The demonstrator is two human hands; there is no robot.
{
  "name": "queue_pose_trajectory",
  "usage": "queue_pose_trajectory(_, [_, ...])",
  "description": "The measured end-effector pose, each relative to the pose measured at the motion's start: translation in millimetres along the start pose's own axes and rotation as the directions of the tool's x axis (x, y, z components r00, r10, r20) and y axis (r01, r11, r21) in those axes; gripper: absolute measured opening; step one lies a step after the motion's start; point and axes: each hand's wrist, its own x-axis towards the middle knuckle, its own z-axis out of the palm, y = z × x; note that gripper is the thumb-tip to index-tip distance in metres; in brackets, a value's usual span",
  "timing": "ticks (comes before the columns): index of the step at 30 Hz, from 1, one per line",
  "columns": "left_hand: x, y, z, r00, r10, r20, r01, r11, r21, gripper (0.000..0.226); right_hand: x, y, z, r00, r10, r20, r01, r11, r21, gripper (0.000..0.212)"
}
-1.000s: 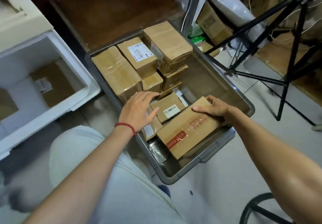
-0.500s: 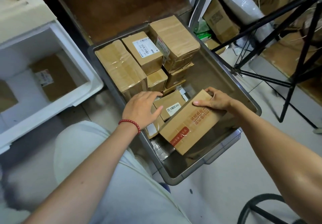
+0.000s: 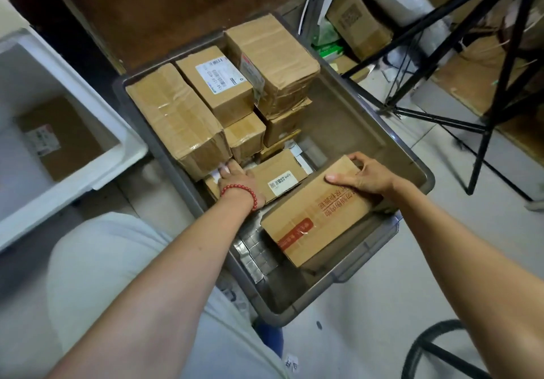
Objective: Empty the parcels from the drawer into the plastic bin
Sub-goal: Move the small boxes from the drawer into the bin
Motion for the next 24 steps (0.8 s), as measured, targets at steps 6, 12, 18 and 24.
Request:
queue_pose_trajectory(6, [7.9, -8.9, 9.3, 0.998, 0.051, -0.048, -0.052, 0.998, -0.033, 0.077, 17.0, 7.9, 10.2, 0.994, 0.075, 0.082, -0.076, 0.997, 0.011, 0.111])
queue_pose_trajectory(12, [10.2, -9.1, 9.4, 0.993, 0.071, -0.095, -0.076, 0.996, -0.049, 0.078, 38.3, 3.7, 57.3, 0.976, 0.111, 0.19, -0.099, 0.993, -0.071, 0.068])
queue_pose_trajectory(18, [9.9, -9.5, 9.2, 0.993, 0.066, -0.102, -0.068, 0.998, -0.017, 0.08, 60.9, 9.6, 76.5, 0.987, 0.095, 0.129, -0.067, 0.977, -0.204, 0.056])
queue_pose_trajectory(24, [7.0, -10.9, 6.0, 0.993, 0.078, -0.088, -0.079, 0.997, -0.008, 0.082, 63.2, -3.9, 86.1, 0.958, 0.145, 0.249, 0.006, 0.853, -0.521, 0.061])
